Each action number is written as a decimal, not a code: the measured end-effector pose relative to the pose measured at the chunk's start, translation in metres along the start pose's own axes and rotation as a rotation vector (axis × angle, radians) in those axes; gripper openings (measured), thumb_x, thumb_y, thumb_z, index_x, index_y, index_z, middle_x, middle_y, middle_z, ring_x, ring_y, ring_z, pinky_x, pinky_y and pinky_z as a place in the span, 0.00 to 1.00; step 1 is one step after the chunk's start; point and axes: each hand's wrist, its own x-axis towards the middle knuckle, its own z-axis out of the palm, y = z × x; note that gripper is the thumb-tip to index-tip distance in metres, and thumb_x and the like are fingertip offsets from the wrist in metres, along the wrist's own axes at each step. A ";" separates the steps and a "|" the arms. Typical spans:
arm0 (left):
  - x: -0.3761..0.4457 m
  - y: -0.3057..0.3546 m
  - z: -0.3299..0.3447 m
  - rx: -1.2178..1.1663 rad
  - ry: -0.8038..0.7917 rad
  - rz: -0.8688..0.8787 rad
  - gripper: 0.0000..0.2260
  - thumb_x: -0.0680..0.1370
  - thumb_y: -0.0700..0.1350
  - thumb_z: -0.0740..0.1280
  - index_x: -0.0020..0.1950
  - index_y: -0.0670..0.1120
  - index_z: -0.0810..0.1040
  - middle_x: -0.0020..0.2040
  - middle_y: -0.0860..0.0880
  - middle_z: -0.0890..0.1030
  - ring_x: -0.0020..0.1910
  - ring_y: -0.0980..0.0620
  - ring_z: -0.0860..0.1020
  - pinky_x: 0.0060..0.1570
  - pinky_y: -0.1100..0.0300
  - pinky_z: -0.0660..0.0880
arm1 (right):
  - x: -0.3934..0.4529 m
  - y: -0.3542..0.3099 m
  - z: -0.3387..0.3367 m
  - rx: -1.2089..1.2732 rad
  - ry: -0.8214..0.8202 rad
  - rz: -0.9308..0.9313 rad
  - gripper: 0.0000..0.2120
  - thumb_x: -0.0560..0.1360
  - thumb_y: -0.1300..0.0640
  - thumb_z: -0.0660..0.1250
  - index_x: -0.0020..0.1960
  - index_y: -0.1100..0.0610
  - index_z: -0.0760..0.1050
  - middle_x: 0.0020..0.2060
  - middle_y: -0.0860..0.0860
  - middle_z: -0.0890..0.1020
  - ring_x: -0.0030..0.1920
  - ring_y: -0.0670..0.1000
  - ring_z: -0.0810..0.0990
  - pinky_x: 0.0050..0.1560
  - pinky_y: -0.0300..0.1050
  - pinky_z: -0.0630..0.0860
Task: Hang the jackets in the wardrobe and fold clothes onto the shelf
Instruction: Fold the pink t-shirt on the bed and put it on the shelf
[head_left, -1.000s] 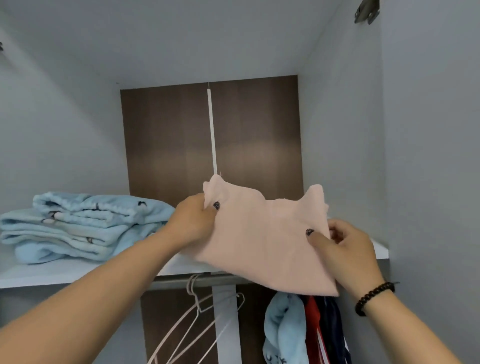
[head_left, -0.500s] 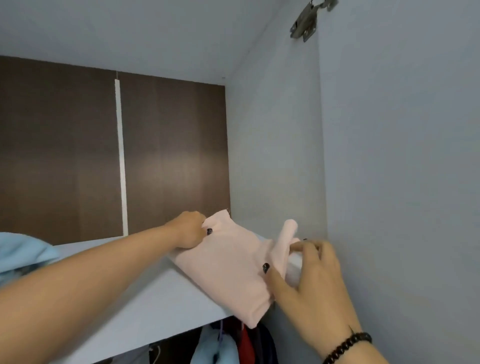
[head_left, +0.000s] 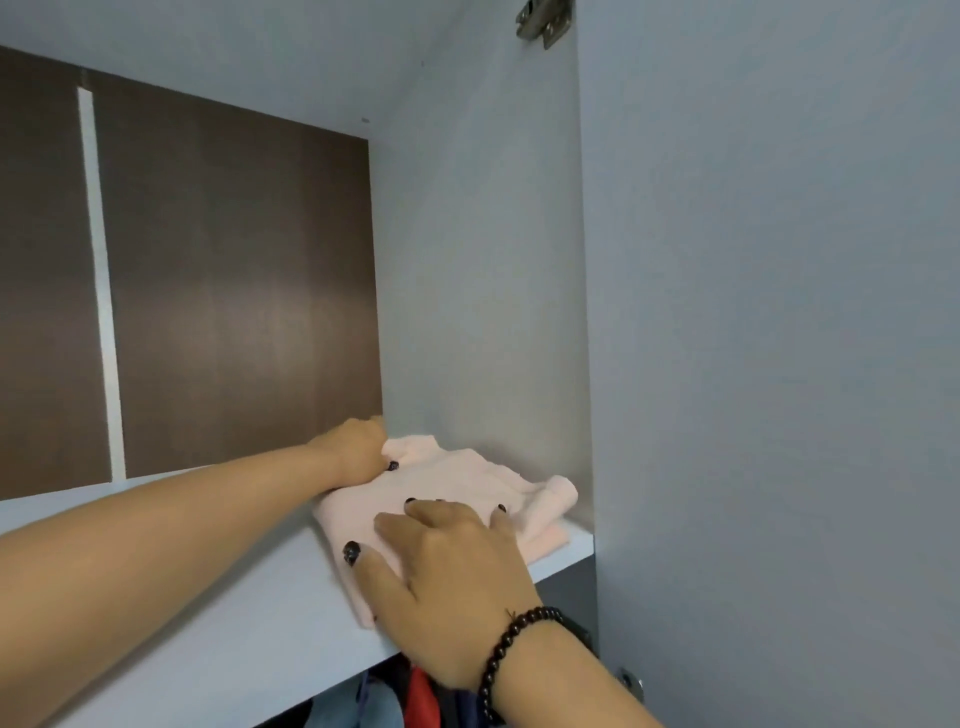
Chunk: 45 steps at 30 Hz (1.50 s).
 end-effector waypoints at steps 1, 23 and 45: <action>0.004 -0.001 0.003 -0.038 0.010 -0.013 0.17 0.80 0.47 0.64 0.64 0.40 0.68 0.62 0.39 0.76 0.59 0.42 0.76 0.55 0.54 0.74 | 0.003 0.005 0.000 0.015 -0.010 0.000 0.22 0.78 0.39 0.48 0.61 0.48 0.73 0.62 0.49 0.73 0.66 0.53 0.66 0.68 0.65 0.52; -0.132 0.011 0.003 -0.114 -0.138 0.006 0.25 0.84 0.56 0.47 0.80 0.53 0.47 0.80 0.51 0.46 0.78 0.54 0.44 0.73 0.63 0.41 | -0.012 0.036 0.024 0.124 0.495 -0.132 0.20 0.74 0.48 0.51 0.45 0.51 0.81 0.39 0.44 0.83 0.41 0.48 0.78 0.44 0.43 0.71; -0.417 0.064 -0.079 0.090 0.058 -0.328 0.15 0.83 0.52 0.52 0.41 0.48 0.71 0.36 0.52 0.76 0.37 0.53 0.74 0.40 0.55 0.69 | -0.107 0.000 0.005 0.626 0.160 -0.404 0.12 0.78 0.55 0.62 0.60 0.50 0.76 0.56 0.45 0.77 0.56 0.44 0.72 0.57 0.41 0.70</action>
